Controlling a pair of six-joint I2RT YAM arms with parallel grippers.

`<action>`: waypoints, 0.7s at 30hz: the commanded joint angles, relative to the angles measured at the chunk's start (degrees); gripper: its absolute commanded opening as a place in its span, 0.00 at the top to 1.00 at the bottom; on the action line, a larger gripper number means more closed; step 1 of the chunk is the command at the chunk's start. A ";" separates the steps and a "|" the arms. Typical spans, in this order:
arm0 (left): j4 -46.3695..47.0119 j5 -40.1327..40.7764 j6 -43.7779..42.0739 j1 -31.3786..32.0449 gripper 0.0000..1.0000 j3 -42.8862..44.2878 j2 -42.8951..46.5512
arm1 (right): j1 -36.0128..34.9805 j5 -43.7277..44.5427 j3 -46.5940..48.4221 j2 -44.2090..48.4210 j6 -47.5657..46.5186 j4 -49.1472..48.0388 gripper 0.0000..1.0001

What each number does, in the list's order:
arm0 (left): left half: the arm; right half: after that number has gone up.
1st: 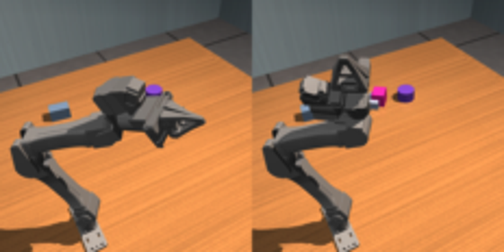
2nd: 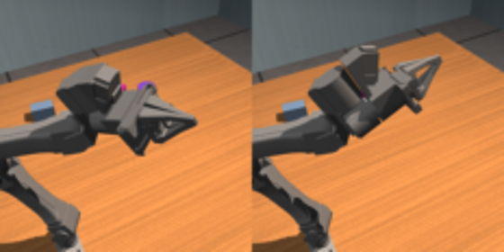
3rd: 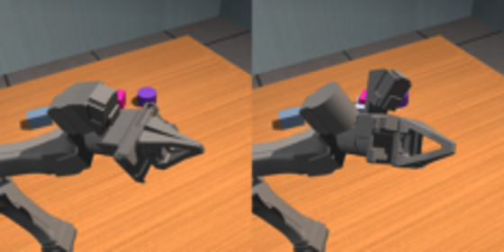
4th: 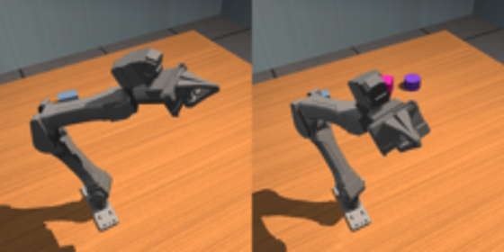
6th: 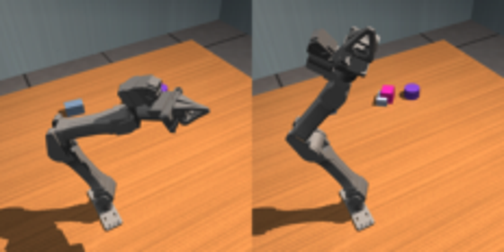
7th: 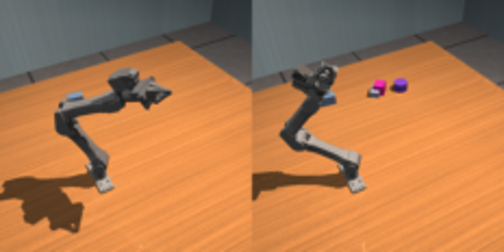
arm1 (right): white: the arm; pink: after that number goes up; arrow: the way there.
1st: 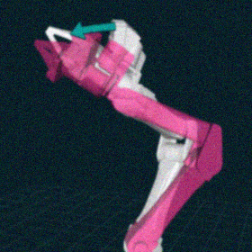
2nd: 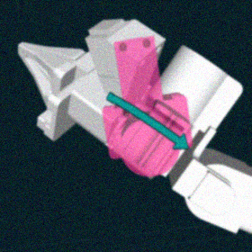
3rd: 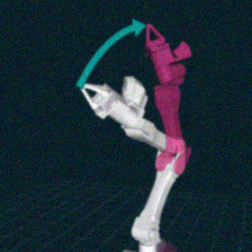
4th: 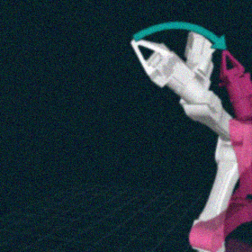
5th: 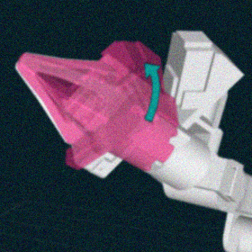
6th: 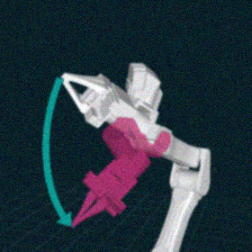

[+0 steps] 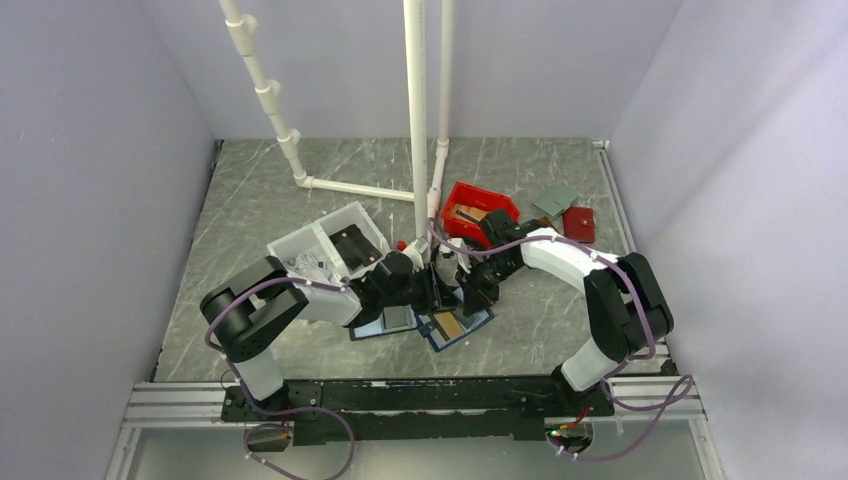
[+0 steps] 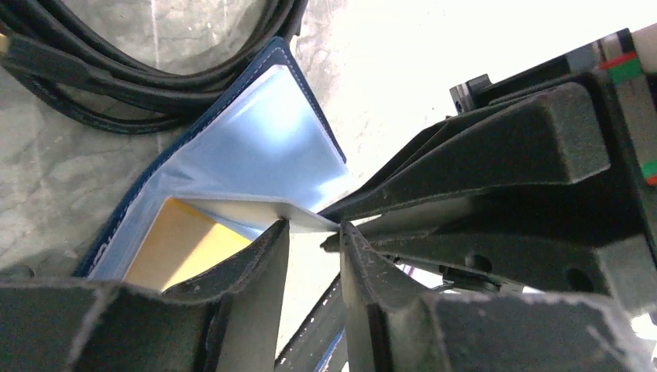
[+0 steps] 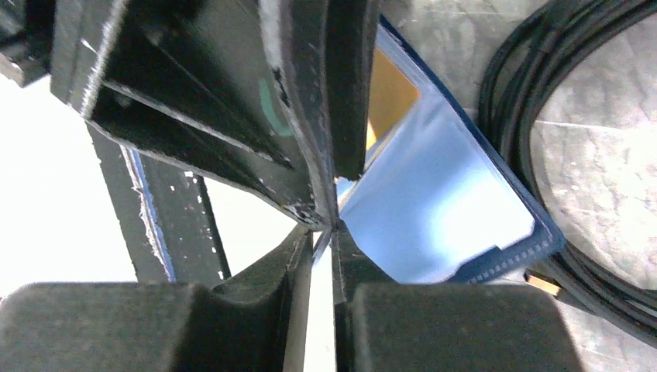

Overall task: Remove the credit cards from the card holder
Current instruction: Pick up the card holder from the center of the board.

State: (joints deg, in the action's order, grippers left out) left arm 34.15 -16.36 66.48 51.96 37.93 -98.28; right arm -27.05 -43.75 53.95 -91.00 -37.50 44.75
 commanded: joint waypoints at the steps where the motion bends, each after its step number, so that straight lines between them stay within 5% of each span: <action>1: -0.04 2.34 -1.76 -0.27 0.64 -0.23 3.64 | 0.56 1.14 1.86 0.22 0.63 -1.70 0.90; 4: -0.49 3.30 -1.96 -0.21 0.64 -1.79 5.57 | 1.46 1.47 1.68 -0.06 2.44 -2.69 1.00; 21: 11.53 11.95 -2.89 4.64 0.44 -13.16 13.72 | 7.56 -18.20 2.28 -2.95 7.37 -0.53 1.00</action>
State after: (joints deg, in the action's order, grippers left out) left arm 40.25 -8.05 65.14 55.53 25.43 -87.15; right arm -20.69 -53.19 54.81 -94.28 -32.12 44.45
